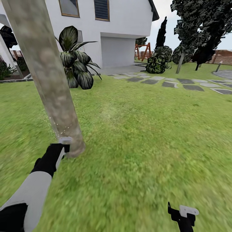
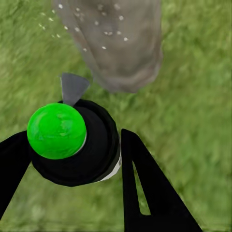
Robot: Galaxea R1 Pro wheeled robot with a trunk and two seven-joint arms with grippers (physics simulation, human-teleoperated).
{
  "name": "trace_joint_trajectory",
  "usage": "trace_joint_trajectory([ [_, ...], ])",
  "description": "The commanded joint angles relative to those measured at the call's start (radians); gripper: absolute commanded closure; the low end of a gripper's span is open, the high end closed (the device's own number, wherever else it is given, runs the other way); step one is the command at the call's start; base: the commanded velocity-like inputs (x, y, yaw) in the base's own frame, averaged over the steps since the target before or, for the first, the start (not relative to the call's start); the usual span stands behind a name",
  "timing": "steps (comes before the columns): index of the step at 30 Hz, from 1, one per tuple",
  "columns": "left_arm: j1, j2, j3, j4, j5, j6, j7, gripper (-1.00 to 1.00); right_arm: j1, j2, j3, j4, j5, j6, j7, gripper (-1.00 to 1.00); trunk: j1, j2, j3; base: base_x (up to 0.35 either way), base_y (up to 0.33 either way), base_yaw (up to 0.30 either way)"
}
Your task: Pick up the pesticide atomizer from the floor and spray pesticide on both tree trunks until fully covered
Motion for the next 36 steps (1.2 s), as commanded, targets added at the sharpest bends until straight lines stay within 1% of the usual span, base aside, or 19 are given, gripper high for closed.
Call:
trace_joint_trajectory([
  [1, -0.002, 0.006, 0.001, -0.002, 0.002, 0.011, 0.001, 1.0, 0.0, 0.0, 0.0, 0.0, 0.0, 0.0, 0.0, -1.0, 0.0, 0.0, 0.0, 0.0, 0.0, 0.0],
  [2, -0.003, 0.014, 0.002, -0.002, 0.001, 0.016, 0.002, 1.0, 0.0, 0.0, 0.0, 0.0, 0.0, 0.0, 0.0, -1.0, 0.0, 0.0, 0.0, 0.0, 0.0, 0.0],
  [4, 0.0, 0.044, 0.004, -0.003, 0.001, 0.021, 0.003, 1.0, 0.0, 0.0, 0.0, 0.0, 0.0, 0.0, 0.0, -1.0, 0.0, 0.0, 0.0, 0.0, 0.0, 0.0],
  [5, 0.004, 0.051, 0.005, -0.003, 0.001, 0.022, 0.003, 1.0, 0.0, 0.0, 0.0, 0.0, 0.0, 0.0, 0.0, -1.0, 0.0, 0.0, 0.0, 0.0, 0.0, 0.0],
  [7, 0.003, 0.055, 0.005, -0.005, 0.001, 0.022, 0.003, 1.0, 0.0, 0.0, 0.0, 0.0, 0.0, 0.0, 0.0, -1.0, 0.0, 0.0, 0.0, 0.0, 0.0, 0.0],
  [8, 0.0, 0.056, 0.004, -0.014, 0.001, 0.023, 0.003, 1.0, 0.0, 0.0, 0.0, 0.0, 0.0, 0.0, 0.0, -1.0, 0.0, 0.0, 0.0, 0.0, 0.0, 0.0],
  [10, -0.01, 0.052, 0.002, -0.068, 0.0, 0.034, 0.003, 1.0, 0.0, 0.0, 0.0, 0.0, 0.0, 0.0, 0.0, -1.0, 0.0, 0.0, 0.0, 0.0, 0.0, 0.021],
  [11, -0.016, 0.05, 0.002, -0.086, 0.0, 0.05, 0.003, 1.0, 0.0, 0.001, 0.0, 0.0, 0.0, 0.0, 0.0, -1.0, 0.0, 0.0, 0.0, 0.0, 0.0, 0.096],
  [14, -0.058, 0.044, 0.001, -0.122, 0.001, 0.122, 0.003, 1.0, 0.0, 0.001, 0.0, 0.0, 0.0, 0.0, 0.0, -1.0, 0.0, 0.0, 0.0, 0.0, 0.0, 0.202],
  [15, -0.06, 0.044, 0.0, -0.124, 0.001, 0.128, 0.003, 1.0, 0.0, 0.001, 0.0, 0.0, 0.0, 0.0, 0.0, -1.0, 0.0, 0.0, 0.0, 0.0, 0.0, 0.265],
  [18, -0.058, 0.049, 0.004, -0.127, 0.002, 0.132, 0.003, 1.0, 0.0, 0.001, 0.0, 0.0, 0.0, 0.0, 0.0, -1.0, 0.0, 0.0, 0.0, 0.0, 0.0, 0.273],
  [21, -0.058, 0.048, 0.001, -0.129, 0.001, 0.131, 0.003, 1.0, 0.0, 0.001, 0.0, 0.0, 0.0, 0.0, 0.0, -1.0, 0.0, 0.0, 0.0, 0.126, -0.079, 0.183],
  [24, -0.058, 0.046, -0.001, -0.129, 0.001, 0.131, 0.004, 1.0, 0.0, 0.001, 0.0, 0.0, 0.0, 0.0, 0.0, -1.0, 0.0, 0.0, 0.0, 0.165, -0.206, 0.02],
  [36, -0.058, 0.046, -0.002, -0.13, -0.002, 0.131, 0.004, 1.0, 0.0, 0.001, 0.0, 0.0, 0.0, 0.0, 0.0, -1.0, 0.0, 0.0, 0.0, 0.034, -0.267, 0.019],
])
